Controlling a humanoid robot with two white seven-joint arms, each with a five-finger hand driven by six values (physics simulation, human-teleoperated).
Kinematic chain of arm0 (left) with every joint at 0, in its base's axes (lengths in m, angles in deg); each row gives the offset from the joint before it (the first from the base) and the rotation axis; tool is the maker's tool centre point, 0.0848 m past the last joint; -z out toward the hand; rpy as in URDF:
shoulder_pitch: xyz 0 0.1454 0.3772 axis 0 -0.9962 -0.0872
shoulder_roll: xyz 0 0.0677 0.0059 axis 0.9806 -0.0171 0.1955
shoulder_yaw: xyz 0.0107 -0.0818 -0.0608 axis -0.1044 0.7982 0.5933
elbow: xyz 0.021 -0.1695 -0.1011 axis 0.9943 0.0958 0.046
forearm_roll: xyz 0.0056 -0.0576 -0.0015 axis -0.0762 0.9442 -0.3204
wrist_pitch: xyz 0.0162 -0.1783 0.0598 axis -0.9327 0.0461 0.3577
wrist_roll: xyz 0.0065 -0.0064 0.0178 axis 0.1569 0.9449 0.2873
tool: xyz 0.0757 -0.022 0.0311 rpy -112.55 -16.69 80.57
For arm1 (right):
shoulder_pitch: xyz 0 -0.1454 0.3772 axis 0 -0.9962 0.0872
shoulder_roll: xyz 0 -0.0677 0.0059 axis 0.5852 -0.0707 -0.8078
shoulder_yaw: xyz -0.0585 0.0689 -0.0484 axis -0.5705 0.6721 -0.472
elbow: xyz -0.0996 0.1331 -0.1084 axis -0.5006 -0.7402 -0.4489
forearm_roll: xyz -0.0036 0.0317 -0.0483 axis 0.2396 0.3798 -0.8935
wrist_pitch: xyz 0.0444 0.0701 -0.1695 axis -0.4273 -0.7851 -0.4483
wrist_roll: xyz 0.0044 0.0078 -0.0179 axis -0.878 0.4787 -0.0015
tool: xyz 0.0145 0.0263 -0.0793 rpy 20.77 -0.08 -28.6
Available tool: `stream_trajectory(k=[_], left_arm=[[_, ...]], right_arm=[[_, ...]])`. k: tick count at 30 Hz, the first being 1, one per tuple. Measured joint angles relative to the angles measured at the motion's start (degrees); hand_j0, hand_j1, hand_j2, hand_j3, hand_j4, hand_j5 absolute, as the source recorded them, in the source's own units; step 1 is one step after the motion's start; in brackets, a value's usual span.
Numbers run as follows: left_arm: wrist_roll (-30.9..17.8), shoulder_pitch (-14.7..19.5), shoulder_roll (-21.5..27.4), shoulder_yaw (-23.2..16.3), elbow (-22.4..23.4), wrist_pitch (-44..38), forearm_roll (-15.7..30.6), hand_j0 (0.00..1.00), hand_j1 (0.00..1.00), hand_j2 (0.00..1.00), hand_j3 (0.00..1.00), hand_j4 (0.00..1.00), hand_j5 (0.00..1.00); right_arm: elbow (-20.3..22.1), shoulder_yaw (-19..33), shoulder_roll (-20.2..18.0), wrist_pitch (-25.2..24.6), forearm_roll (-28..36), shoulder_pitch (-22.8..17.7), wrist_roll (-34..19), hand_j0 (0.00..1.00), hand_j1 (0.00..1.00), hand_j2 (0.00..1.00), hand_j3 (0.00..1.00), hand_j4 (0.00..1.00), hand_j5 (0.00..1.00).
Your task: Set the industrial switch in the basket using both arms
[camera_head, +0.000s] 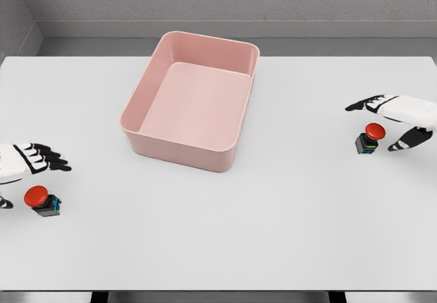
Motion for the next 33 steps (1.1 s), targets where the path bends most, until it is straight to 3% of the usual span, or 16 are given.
stream_trajectory(k=[10, 20, 25, 33], left_arm=[[0.01, -1.81, -0.74, 0.03, -1.75, -0.01, -0.02, 1.0, 1.0, 1.0, 1.0, 1.0, 1.0], [2.24, -1.98, -1.65, 0.26, -1.45, -0.01, -0.09, 1.0, 1.0, 1.0, 1.0, 1.0, 1.0], [5.13, -3.48, -2.03, 0.31, -0.41, -0.02, -0.12, 1.0, 1.0, 1.0, 1.0, 1.0, 1.0], [5.92, -5.06, -2.7, 0.32, 0.59, -0.03, -0.18, 1.0, 1.0, 1.0, 1.0, 1.0, 1.0]], right_arm=[[0.83, -0.09, 1.1, 0.0, 0.01, -0.53, 0.01, 0.99, 0.99, 0.99, 0.99, 0.99, 0.99], [0.49, -0.26, 1.15, 0.0, 0.01, -1.14, -0.12, 0.91, 0.91, 0.91, 0.91, 0.91, 0.91], [0.34, -0.2, 0.91, 0.0, 0.01, -1.49, -0.28, 0.84, 0.84, 0.84, 0.84, 0.84, 0.84], [0.2, -0.01, 0.54, 0.0, 0.02, -1.58, -0.36, 0.72, 0.72, 0.72, 0.72, 0.72, 0.72]])
